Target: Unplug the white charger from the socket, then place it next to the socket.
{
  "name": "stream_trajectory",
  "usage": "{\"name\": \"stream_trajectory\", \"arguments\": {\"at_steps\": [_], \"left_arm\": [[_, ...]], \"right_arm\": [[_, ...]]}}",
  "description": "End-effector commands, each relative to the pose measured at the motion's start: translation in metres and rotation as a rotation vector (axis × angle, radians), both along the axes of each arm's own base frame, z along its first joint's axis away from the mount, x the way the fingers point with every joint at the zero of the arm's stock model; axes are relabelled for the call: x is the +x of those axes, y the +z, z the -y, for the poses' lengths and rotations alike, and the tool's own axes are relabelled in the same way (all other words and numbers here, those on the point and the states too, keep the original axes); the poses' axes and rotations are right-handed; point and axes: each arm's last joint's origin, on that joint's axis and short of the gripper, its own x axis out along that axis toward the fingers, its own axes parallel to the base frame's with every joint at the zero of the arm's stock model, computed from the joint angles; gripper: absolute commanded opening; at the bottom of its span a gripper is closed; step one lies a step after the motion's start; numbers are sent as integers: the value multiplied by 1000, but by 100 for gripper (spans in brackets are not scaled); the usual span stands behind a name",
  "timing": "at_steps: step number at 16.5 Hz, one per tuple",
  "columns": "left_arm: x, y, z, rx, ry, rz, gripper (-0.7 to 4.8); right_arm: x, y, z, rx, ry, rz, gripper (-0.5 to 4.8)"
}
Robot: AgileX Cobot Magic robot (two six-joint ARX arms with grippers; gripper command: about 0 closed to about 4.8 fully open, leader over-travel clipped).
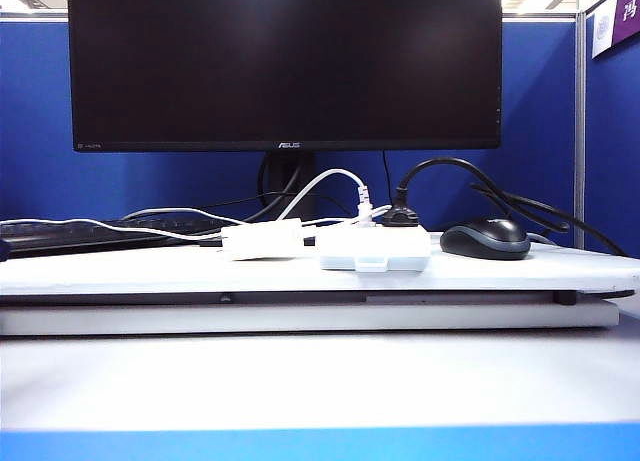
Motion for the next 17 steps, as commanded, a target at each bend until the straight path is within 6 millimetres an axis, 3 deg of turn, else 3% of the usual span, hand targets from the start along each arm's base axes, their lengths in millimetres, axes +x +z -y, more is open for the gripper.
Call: {"name": "stream_trajectory", "arguments": {"at_steps": [1,5,10,17], "left_arm": [[0,1,0,-6,-3,8,-4],[0,1,0,-4,-2,6,-4],[1,1,-1,-6,10,7,-4],[5,11,-35,-40,317,114,-4]], "right_arm": [[1,3,11,19,-115,50,-6],[2,3,20,18,-214,59,-6],[3,4,19,22,-206,65,-5],[3,3,15,55,-65,55,-5]]}}
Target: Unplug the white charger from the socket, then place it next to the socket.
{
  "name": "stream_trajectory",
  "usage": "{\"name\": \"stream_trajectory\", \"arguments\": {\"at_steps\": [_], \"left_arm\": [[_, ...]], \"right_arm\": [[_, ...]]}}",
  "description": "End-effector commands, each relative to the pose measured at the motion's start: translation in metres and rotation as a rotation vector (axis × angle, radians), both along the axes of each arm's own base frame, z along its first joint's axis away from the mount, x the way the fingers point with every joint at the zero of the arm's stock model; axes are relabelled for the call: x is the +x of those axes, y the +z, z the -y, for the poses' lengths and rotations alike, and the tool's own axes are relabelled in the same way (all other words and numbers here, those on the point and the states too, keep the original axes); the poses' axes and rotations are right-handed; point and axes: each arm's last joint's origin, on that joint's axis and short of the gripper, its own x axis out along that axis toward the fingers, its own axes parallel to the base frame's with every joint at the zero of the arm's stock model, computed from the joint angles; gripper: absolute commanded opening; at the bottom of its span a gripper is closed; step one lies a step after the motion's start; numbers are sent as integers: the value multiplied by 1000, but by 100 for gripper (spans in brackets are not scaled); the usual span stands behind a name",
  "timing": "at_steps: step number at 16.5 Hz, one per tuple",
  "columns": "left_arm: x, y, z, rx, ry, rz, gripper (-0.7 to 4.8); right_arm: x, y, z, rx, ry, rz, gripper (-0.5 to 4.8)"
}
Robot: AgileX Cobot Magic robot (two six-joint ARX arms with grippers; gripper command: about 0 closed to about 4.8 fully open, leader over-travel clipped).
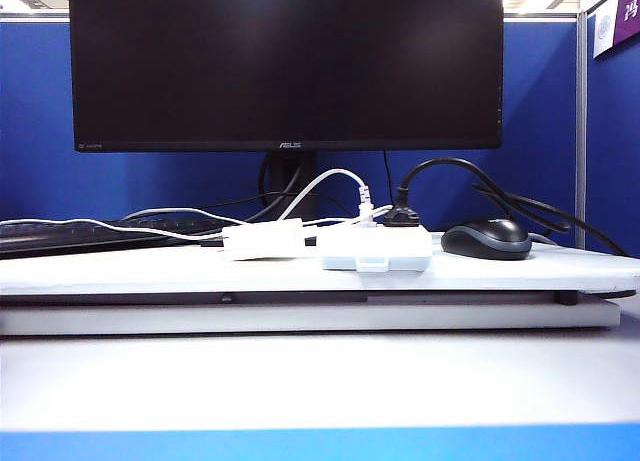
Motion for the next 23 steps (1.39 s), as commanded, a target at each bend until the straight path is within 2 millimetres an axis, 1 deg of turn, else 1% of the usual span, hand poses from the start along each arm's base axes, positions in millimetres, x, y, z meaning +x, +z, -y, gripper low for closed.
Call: {"name": "stream_trajectory", "arguments": {"at_steps": [1,3,5,6,23], "left_arm": [[-3,1,-9,-3,82,21,-4],[-7,-2,-11,7,105,-8,-4],[-10,0,-12,1,117,31,-4],[-10,1,-12,3,139,41,-4],[-10,1,-12,4,139,39,-4]], "right_arm": [[1,-1,-4,28,111,18,-6],[2,-2,-5,38,141,48,-6],[3,-2,-5,43,156,65,-6],[3,-2,-5,43,155,65,-6],[3,-2,-5,42,151,66,-6]]}}
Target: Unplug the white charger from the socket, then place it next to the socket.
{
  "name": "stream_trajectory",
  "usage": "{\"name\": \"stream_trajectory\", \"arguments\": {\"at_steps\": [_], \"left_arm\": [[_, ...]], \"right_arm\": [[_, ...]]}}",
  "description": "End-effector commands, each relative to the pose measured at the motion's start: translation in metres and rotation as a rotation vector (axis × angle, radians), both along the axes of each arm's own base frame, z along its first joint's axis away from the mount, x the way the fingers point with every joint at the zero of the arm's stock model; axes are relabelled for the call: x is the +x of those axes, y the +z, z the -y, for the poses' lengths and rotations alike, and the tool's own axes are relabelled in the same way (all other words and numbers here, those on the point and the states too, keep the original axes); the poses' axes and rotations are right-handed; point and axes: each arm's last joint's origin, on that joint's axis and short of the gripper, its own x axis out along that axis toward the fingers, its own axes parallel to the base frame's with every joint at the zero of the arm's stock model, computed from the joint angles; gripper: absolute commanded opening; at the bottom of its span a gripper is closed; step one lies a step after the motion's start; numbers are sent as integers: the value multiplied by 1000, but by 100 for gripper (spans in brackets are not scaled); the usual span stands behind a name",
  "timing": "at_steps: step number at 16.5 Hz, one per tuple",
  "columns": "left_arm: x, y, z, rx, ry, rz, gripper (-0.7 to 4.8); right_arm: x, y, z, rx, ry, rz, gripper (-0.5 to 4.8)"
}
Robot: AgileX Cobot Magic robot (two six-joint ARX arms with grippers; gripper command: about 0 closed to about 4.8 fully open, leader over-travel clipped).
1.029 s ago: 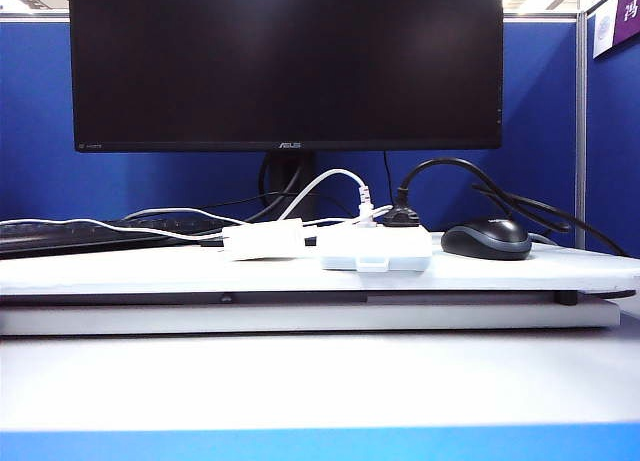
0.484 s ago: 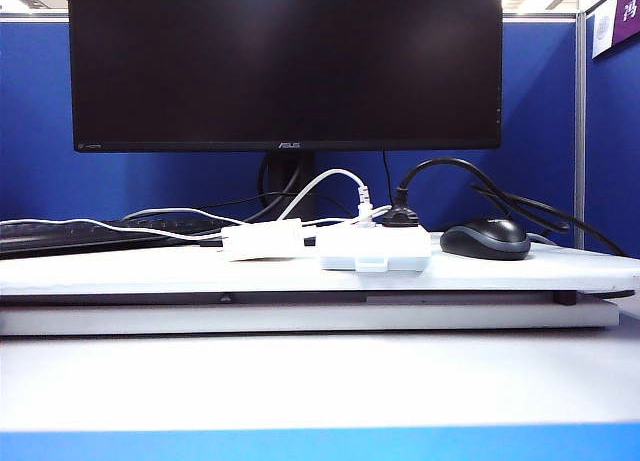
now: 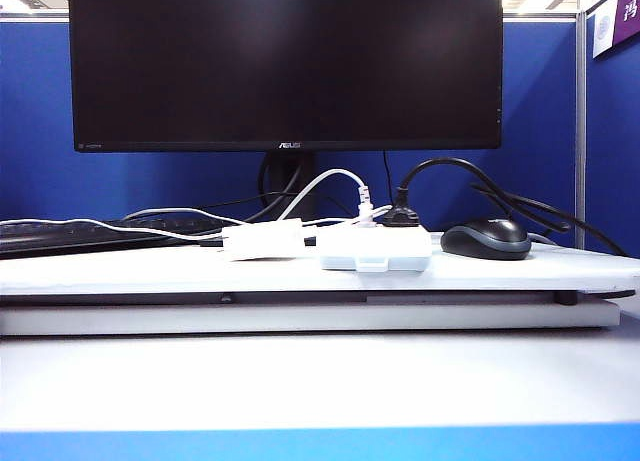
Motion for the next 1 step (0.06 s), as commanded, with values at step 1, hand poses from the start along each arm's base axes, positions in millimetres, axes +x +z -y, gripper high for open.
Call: {"name": "stream_trajectory", "arguments": {"at_steps": [1], "left_arm": [[0,-1,0,2,3,-8,-4]], "right_arm": [[0,0,0,3,-2,11,-6]]}}
